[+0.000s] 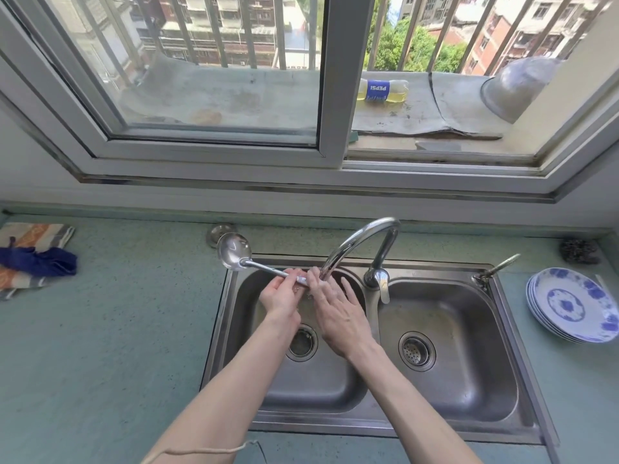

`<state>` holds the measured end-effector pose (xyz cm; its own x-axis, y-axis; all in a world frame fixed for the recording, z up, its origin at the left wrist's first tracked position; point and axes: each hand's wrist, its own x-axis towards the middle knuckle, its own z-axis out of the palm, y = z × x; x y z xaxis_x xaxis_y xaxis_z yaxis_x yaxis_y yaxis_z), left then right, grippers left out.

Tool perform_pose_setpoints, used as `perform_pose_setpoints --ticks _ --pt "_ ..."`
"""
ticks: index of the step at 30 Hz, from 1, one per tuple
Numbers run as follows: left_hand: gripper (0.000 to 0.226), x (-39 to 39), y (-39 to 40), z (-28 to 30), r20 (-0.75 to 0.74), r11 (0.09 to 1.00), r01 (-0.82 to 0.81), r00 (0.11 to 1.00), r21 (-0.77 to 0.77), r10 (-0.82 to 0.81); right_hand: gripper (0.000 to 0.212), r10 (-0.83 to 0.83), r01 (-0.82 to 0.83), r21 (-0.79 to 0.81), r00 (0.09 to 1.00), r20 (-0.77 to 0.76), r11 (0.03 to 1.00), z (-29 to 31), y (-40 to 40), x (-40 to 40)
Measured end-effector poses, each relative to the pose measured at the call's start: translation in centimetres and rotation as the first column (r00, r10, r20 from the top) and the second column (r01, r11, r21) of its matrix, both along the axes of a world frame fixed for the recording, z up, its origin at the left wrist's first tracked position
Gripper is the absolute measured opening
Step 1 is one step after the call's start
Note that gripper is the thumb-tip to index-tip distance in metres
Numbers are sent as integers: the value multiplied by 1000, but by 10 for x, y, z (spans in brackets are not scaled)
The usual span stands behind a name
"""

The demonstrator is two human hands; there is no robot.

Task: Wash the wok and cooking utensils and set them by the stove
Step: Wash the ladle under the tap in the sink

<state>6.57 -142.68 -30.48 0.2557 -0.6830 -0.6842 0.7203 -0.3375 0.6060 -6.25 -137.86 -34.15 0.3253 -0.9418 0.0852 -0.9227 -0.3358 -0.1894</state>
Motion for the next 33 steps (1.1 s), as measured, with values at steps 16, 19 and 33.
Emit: perform_pose_setpoints --ticks 16,19,33 --pt "10 11 -5 6 29 996 -94 995 1 94 51 -22 22 20 1000 -5 1000 2 -5 -8" --pt "5 1 -1 8 25 999 -40 999 -6 40 51 -46 43 -94 999 -29 995 6 -7 4" --pt "16 9 0 7 33 998 -65 997 -10 65 47 -105 104 8 990 98 994 3 -2 -39"
